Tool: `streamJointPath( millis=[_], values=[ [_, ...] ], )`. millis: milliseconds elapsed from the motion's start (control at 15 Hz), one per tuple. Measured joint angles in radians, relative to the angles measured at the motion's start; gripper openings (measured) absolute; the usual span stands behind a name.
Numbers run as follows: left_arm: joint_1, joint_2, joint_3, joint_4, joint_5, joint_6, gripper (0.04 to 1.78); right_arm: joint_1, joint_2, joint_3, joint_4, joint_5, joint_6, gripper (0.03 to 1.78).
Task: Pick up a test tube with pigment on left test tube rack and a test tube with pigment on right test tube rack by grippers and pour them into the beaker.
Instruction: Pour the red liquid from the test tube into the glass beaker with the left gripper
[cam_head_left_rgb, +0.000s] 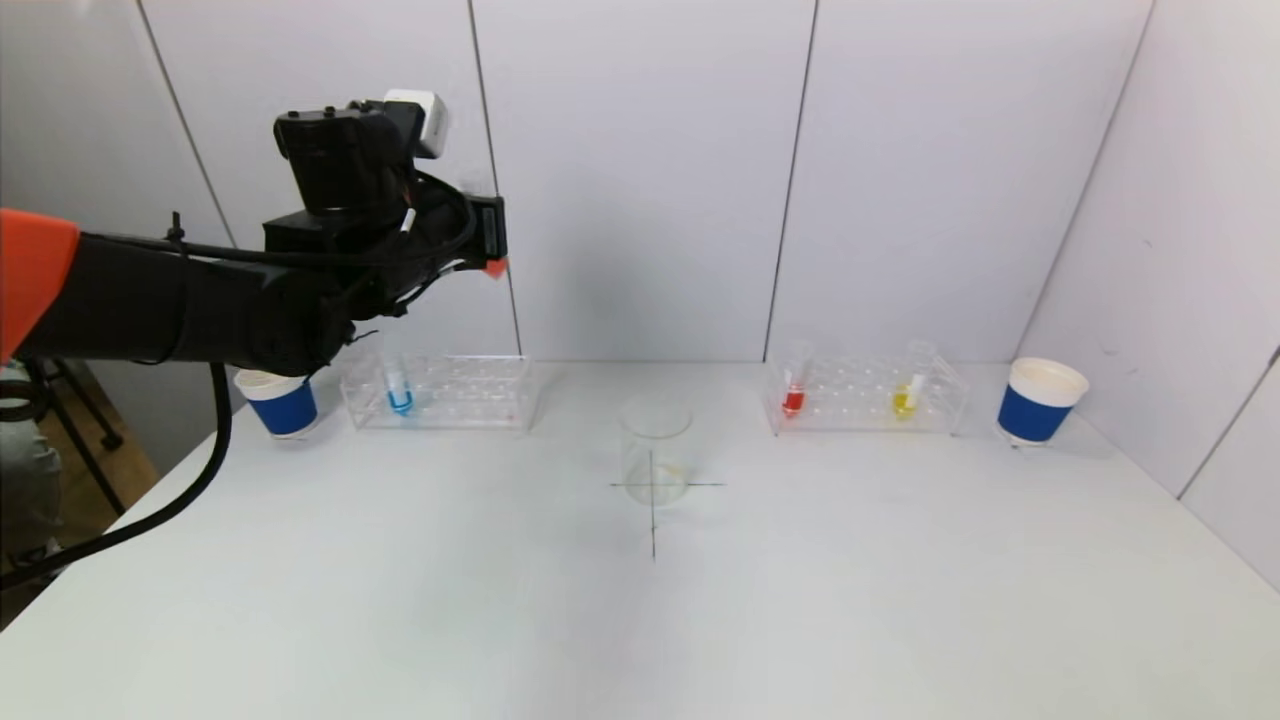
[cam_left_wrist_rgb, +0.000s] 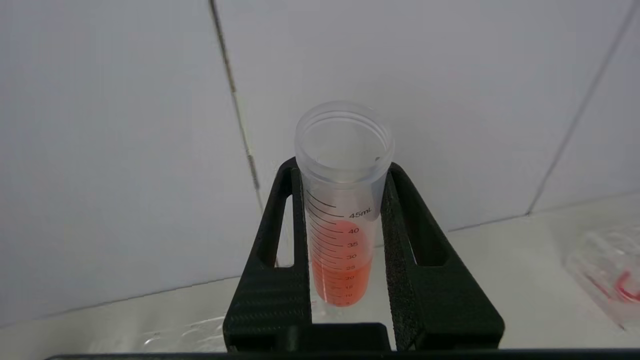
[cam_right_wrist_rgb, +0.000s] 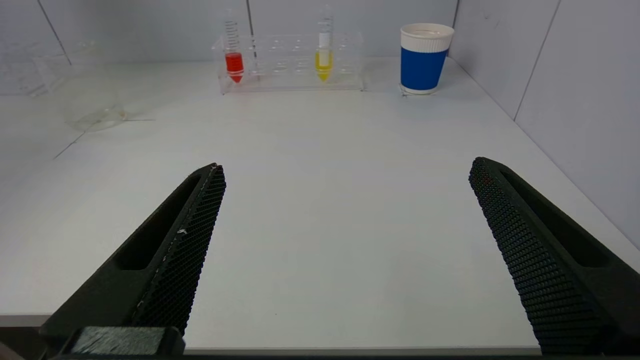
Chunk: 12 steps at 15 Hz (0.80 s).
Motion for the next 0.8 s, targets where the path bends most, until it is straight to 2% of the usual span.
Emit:
streamJointPath(
  millis=[333,533,800],
  values=[
    [-0.011,-0.014,-0.084,0.188,-0.329,0.048,0.44,0.0,0.0,0.0,0.0,0.0,0.0,1.77],
    [-0.01,0.021,-0.14,0.2,-0.53,0.084,0.44,0.0,0.0,0.0,0.0,0.0,0.0,1.77],
    [-0.01,0.12,-0.256,0.197,-0.681,0.197,0.44,0.0,0.0,0.0,0.0,0.0,0.0,1.77]
  ],
)
